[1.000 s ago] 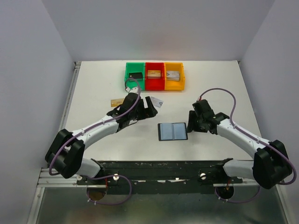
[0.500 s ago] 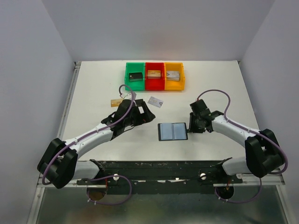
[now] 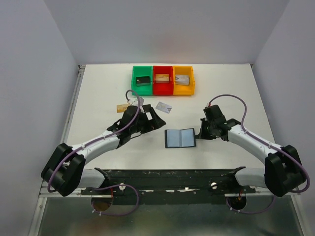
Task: Take the credit cards out of the card holder
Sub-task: Remove the credit card from the card holder.
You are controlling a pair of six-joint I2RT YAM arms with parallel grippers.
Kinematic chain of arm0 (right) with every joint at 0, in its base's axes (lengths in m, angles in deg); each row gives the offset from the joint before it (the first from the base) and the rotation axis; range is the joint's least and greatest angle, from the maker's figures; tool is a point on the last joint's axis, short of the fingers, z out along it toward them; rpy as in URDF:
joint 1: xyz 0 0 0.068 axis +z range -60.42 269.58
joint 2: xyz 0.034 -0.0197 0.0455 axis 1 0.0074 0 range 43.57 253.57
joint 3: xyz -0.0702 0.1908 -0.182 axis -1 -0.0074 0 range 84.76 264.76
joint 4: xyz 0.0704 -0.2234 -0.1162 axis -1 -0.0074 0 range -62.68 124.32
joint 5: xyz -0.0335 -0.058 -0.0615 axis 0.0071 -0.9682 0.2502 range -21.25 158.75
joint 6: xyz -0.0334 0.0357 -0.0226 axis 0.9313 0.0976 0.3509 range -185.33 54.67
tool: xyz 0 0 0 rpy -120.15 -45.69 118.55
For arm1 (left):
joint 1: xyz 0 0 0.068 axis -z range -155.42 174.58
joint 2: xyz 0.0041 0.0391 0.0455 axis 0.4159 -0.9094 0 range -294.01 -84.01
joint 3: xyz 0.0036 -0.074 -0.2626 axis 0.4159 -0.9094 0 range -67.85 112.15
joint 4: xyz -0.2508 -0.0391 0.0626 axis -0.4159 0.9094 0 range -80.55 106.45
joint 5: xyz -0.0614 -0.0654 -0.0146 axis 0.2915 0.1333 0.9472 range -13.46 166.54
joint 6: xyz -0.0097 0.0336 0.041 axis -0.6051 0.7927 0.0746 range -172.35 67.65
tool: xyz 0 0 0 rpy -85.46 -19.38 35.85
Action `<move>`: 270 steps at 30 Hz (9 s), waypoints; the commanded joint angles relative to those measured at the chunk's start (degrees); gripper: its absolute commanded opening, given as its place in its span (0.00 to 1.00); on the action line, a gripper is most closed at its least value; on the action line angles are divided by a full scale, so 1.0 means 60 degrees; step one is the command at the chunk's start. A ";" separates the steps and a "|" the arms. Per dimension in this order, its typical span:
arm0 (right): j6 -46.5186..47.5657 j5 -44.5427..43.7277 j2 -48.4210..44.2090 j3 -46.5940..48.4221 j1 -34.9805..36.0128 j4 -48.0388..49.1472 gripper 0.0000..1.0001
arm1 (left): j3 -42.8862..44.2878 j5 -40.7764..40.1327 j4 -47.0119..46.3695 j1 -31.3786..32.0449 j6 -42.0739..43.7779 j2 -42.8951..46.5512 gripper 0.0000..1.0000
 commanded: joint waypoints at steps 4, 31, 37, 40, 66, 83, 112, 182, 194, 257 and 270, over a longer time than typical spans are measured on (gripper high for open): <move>0.0206 0.1029 -0.1027 -0.0815 -0.0038 0.0376 0.00 | 0.0858 0.1759 -0.0937 0.0614 0.1110 -0.1067 0.95; -0.0028 0.1469 -0.1248 -0.1020 -0.0038 0.0567 0.00 | 0.2618 0.0514 0.1746 0.1582 0.2547 -0.3384 0.83; -0.0101 0.1528 -0.1203 -0.1064 -0.0038 0.0625 0.00 | 0.2574 0.0719 0.1570 0.1611 0.2664 -0.3486 0.82; -0.0131 0.1557 -0.1189 -0.1064 -0.0038 0.0655 0.00 | 0.2560 0.0807 0.1468 0.1655 0.2679 -0.3662 0.82; -0.0263 0.1938 -0.0984 -0.1269 -0.0038 0.0977 0.00 | 0.2735 0.1803 0.0589 0.2109 0.3250 -0.3823 0.72; -0.0204 0.1997 -0.0896 -0.1196 -0.0038 0.0992 0.00 | 0.3262 0.1818 0.0896 0.2490 0.3748 -0.3911 0.72; -0.0175 0.1836 -0.1071 -0.1269 -0.0038 0.0874 0.00 | 0.3483 0.0399 0.1819 0.3047 0.4013 -0.3575 0.76; -0.0160 0.3418 -0.2756 -0.1269 -0.0038 0.1592 0.00 | 0.4142 -0.0218 0.2244 0.3120 0.4012 -0.3751 0.82; -0.0204 0.3520 -0.2888 -0.1167 -0.0023 0.1578 0.00 | 0.4244 -0.0174 0.2302 0.3149 0.3997 -0.3984 0.80; -0.0058 0.3095 -0.2859 -0.1269 -0.0038 0.1372 0.00 | 0.4112 -0.1361 0.2786 0.3252 0.4129 -0.3779 0.80; -0.0218 0.2700 -0.2668 -0.1386 -0.0038 0.1285 0.00 | 0.4595 -0.1361 0.2917 0.3794 0.4642 -0.3868 0.80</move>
